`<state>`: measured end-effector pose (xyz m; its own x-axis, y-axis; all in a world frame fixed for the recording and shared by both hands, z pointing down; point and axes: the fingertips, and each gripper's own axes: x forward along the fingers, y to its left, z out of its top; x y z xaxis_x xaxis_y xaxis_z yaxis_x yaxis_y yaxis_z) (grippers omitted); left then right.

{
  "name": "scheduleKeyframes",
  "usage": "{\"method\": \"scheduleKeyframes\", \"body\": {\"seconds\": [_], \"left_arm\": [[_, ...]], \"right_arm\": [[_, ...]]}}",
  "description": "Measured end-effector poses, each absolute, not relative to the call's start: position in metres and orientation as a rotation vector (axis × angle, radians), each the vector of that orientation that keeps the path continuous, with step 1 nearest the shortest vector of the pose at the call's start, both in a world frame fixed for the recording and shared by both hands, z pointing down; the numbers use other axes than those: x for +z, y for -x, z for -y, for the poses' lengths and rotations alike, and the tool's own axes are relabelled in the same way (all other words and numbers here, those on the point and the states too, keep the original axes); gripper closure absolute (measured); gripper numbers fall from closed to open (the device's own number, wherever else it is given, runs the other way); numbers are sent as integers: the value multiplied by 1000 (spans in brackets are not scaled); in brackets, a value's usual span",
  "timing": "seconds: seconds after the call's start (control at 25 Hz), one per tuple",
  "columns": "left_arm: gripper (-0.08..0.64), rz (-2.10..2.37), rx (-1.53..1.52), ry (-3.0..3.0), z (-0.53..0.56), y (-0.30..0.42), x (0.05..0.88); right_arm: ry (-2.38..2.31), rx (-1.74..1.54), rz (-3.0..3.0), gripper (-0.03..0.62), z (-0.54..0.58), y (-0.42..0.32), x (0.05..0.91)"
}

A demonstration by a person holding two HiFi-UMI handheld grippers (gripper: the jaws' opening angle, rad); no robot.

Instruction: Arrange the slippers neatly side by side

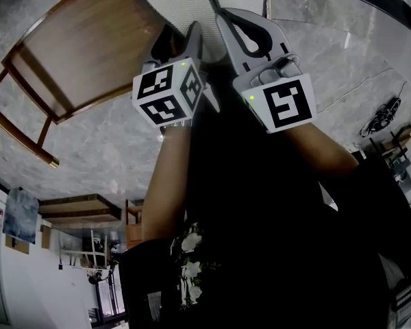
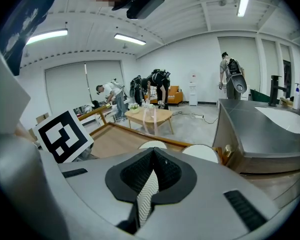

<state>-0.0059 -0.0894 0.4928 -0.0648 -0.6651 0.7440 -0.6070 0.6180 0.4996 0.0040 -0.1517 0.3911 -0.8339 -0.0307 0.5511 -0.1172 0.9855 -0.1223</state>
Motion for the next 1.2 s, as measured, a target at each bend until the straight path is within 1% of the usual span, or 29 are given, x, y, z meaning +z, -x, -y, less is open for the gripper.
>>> {"method": "scheduleKeyframes", "body": {"seconds": [0.08,0.24,0.36,0.48,0.56,0.8,1.2], "left_arm": [[388,1757,-61,-1028,88,7,492],[437,1768,-110,-1027,86,10,486],[493,1787,-210,-1041,83,15,470],[520,1821,-255,-1061,78,20,452],[530,1843,-271,-1058,75,26,442],[531,1907,-231,-1074,63,42,423],[531,2002,-125,-958,-2,79,414]], "right_arm": [[-100,202,2551,594,153,-6,391],[-96,199,2550,594,155,-7,392],[-91,197,2556,594,154,-4,390],[-87,196,2561,594,153,-3,388],[-85,196,2563,594,150,-2,388],[-67,214,2579,594,140,4,382],[-21,209,2592,594,112,27,377]]}}
